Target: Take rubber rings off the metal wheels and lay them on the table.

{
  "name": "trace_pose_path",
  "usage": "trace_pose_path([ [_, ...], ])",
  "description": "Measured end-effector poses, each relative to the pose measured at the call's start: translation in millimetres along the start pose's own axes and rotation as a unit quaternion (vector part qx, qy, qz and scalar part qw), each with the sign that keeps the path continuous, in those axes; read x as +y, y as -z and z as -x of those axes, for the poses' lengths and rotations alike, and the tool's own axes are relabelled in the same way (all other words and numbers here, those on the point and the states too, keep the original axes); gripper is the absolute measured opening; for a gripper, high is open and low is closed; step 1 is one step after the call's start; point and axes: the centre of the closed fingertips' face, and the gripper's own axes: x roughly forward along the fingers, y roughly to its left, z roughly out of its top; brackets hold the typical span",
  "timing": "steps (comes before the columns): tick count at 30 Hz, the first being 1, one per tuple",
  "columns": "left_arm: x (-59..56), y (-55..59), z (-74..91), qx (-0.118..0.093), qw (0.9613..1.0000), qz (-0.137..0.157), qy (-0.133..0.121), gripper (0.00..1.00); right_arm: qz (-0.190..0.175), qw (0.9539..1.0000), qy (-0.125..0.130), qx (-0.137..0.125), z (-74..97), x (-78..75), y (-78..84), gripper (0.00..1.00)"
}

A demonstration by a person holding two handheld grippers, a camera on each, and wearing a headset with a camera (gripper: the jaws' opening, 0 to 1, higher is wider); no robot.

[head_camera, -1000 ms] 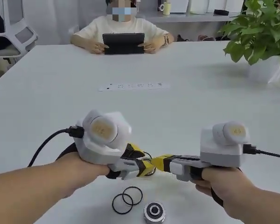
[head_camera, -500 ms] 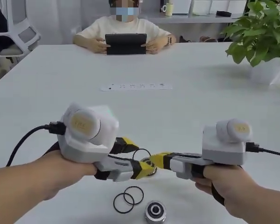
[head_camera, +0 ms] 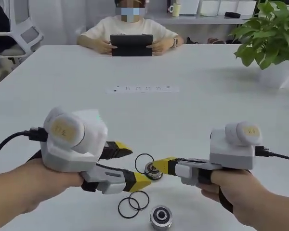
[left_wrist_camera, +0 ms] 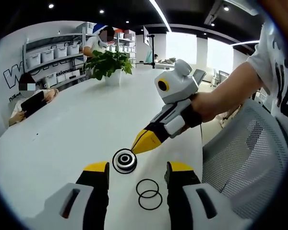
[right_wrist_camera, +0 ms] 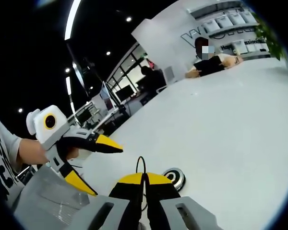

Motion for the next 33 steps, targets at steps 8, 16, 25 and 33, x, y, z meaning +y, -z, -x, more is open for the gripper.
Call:
trace_pose_path([
  [8,-3.1,9.8,7.3,0.007,1.0,0.004,0.002,0.51,-0.007,0.9999,-0.008,0.013,-3.9,4.8,6.6,0.0],
  [16,-5.7,18.7,11.2,0.014,0.9998,0.01,0.004,0.55,-0.021,0.999,-0.015,0.036,-7.8,8.6,19.7,0.0],
  [25,-6.4,25.0,13.8,0.017,0.9997,0.014,0.005,0.58,-0.039,0.9971,-0.022,0.061,-11.5,12.4,33.8,0.0],
  [33,-7.3,29.8,14.8,0.023,0.9996,0.016,0.007,0.59,-0.049,0.9949,-0.025,0.085,-13.8,12.7,46.0,0.0],
])
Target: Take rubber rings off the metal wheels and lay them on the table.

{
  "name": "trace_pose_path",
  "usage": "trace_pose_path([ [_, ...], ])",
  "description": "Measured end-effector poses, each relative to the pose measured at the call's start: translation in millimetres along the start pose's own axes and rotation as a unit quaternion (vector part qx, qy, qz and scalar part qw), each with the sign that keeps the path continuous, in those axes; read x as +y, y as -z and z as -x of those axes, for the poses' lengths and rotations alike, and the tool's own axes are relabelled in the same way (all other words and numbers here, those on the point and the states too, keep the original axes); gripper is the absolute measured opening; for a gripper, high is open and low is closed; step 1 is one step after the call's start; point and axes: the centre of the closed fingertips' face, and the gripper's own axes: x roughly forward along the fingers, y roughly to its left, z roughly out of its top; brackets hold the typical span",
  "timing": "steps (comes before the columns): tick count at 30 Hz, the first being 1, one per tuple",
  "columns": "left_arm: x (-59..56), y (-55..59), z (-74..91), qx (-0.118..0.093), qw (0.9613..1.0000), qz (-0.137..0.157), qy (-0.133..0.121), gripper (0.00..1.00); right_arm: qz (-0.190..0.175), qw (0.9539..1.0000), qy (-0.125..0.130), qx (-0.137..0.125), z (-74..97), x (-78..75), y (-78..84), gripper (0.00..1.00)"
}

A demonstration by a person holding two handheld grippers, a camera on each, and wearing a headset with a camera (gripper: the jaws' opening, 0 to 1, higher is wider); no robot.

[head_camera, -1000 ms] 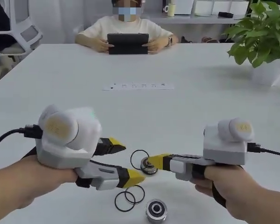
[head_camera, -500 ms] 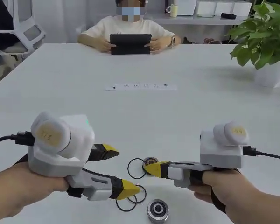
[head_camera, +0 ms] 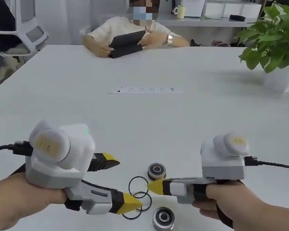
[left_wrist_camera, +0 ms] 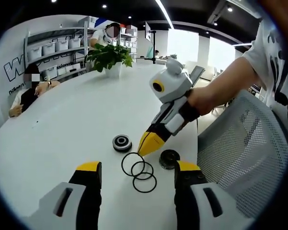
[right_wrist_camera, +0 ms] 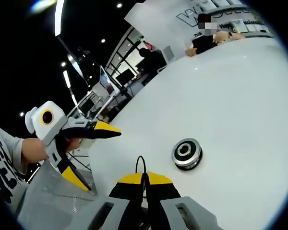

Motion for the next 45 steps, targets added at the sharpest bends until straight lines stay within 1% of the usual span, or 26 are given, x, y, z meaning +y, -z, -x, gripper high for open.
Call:
trace_pose_path([
  [10,-1.9,3.2,-0.6,0.006,1.0,0.002,0.002,0.59,-0.022,0.9994,0.008,0.024,0.2,-7.3,12.2,0.0],
  [17,-2.2,4.7,-0.7,0.01,1.0,0.001,0.002,0.59,-0.022,0.9992,0.014,0.031,-0.5,-10.5,15.8,0.0],
  [20,-1.7,5.4,-0.3,0.011,0.9999,0.002,0.001,0.58,-0.019,0.9992,0.018,0.032,-0.3,-11.4,16.2,0.0],
  [23,-1.8,5.9,-0.2,0.012,0.9999,0.002,0.001,0.58,-0.017,0.999,0.016,0.037,-0.6,-10.6,17.6,0.03],
  [31,-3.2,6.1,-0.9,0.012,0.9999,0.005,0.004,0.58,0.002,0.9988,0.022,0.044,-0.8,-10.2,19.1,0.07],
  [37,-1.2,8.7,-0.9,0.017,0.9998,0.006,0.004,0.58,0.015,0.9987,0.025,0.042,2.8,-9.8,14.8,0.09],
  [41,1.0,8.1,-1.4,0.018,0.9998,0.006,0.003,0.58,0.022,0.9989,0.027,0.032,6.8,-10.6,7.2,0.1],
  [45,6.7,6.6,-1.5,0.017,0.9998,0.008,-0.003,0.58,0.026,0.999,0.031,0.018,11.7,-13.6,-1.2,0.1],
])
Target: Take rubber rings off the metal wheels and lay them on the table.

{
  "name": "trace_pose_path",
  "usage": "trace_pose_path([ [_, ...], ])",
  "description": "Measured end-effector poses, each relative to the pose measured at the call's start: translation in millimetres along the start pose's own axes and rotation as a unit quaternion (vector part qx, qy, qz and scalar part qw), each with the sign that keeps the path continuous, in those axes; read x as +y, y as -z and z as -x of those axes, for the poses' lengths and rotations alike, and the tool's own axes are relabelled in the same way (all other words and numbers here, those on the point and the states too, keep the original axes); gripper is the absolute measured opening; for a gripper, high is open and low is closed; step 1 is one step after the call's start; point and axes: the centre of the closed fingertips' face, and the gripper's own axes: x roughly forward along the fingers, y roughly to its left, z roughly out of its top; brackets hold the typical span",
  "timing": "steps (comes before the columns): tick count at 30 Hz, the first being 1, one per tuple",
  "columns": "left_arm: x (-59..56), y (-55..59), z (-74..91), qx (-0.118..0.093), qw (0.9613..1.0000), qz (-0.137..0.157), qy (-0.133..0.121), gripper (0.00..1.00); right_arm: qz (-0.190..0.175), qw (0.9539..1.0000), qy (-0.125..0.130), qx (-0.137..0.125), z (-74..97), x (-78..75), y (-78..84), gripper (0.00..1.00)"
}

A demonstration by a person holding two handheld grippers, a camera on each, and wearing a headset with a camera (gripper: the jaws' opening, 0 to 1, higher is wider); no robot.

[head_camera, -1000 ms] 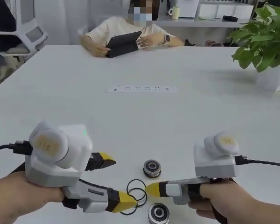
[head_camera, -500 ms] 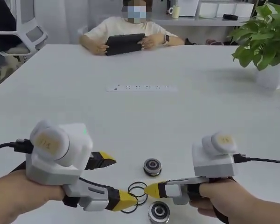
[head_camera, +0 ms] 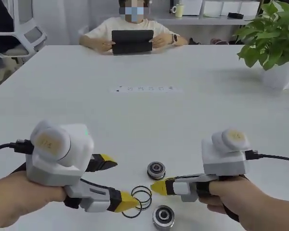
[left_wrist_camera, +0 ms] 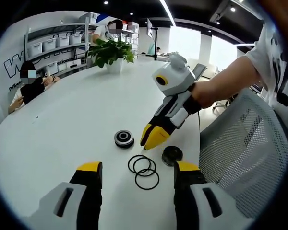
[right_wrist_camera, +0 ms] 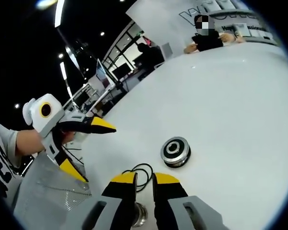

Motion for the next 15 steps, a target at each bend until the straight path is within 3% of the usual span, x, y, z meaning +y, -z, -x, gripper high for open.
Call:
trace_pose_path([
  [15,21.8,-12.0,-2.2,-0.008,0.9998,0.007,-0.017,0.55,0.033,0.9985,0.017,-0.04,11.0,-9.8,-22.4,0.15],
])
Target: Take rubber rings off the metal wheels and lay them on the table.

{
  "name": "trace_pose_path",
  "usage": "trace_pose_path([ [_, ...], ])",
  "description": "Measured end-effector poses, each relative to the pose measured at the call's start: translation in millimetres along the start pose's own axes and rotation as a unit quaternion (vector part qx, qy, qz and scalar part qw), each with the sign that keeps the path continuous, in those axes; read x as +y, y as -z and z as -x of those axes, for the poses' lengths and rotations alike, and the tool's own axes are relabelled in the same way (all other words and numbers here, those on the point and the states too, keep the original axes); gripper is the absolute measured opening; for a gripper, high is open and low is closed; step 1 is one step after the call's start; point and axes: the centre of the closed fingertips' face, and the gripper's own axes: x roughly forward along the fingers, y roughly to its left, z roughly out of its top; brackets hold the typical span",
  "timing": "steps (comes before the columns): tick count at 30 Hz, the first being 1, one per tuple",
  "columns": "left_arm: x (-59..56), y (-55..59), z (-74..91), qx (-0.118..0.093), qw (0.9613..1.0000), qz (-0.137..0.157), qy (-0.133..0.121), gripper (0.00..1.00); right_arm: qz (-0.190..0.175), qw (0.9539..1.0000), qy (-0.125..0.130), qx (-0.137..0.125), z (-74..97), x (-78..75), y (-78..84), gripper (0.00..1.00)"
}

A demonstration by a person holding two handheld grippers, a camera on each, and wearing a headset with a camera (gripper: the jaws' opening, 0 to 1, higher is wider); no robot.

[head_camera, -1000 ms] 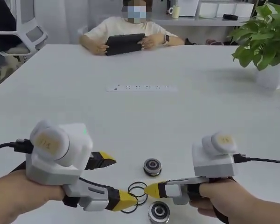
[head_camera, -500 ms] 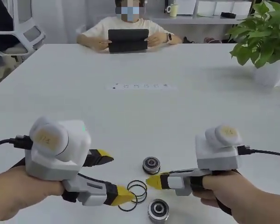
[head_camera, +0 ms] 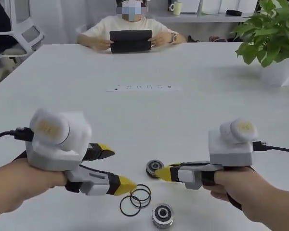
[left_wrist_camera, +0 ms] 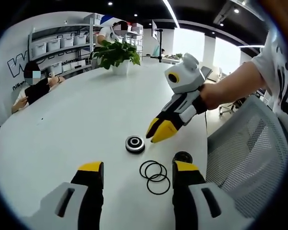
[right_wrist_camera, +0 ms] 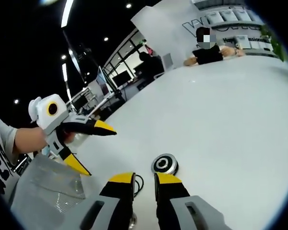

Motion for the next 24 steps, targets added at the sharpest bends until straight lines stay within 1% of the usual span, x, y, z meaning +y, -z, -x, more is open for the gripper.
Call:
trace_pose_path([
  [2,2.3,-3.0,-1.3,-0.003,1.0,0.0,-0.002,0.55,0.01,0.9999,0.006,-0.007,1.0,-2.4,-3.0,0.16],
  [4,4.5,-6.0,-3.3,-0.007,1.0,0.003,-0.003,0.55,0.017,0.9998,0.01,-0.007,1.0,-4.6,-3.3,0.17],
  [7,6.8,-7.4,-7.6,-0.006,1.0,0.003,-0.004,0.54,0.052,0.9983,0.025,0.0,1.7,-10.4,-2.9,0.17],
  [8,7.8,-7.4,-9.4,-0.005,1.0,0.003,-0.005,0.54,0.066,0.9973,0.031,-0.002,2.3,-12.6,-4.0,0.17],
  [10,9.0,-7.3,-12.3,-0.005,1.0,0.006,-0.005,0.53,0.082,0.9959,0.039,0.002,2.9,-16.2,-3.2,0.18],
  [16,9.0,-5.8,-21.2,-0.001,1.0,0.009,-0.001,0.52,0.105,0.9932,0.05,0.011,3.6,-24.7,0.6,0.19],
  [19,9.3,-5.7,-24.9,0.0,0.9999,0.011,-0.001,0.51,0.113,0.9923,0.051,0.01,3.7,-27.3,1.4,0.2],
  [23,11.2,-6.9,-30.0,-0.001,1.0,0.008,-0.004,0.44,0.121,0.9913,0.051,0.011,2.7,-30.4,2.9,0.2],
  [24,11.5,-7.7,-31.3,-0.002,1.0,0.009,-0.003,0.44,0.123,0.9911,0.051,0.012,2.5,-30.7,3.1,0.2],
])
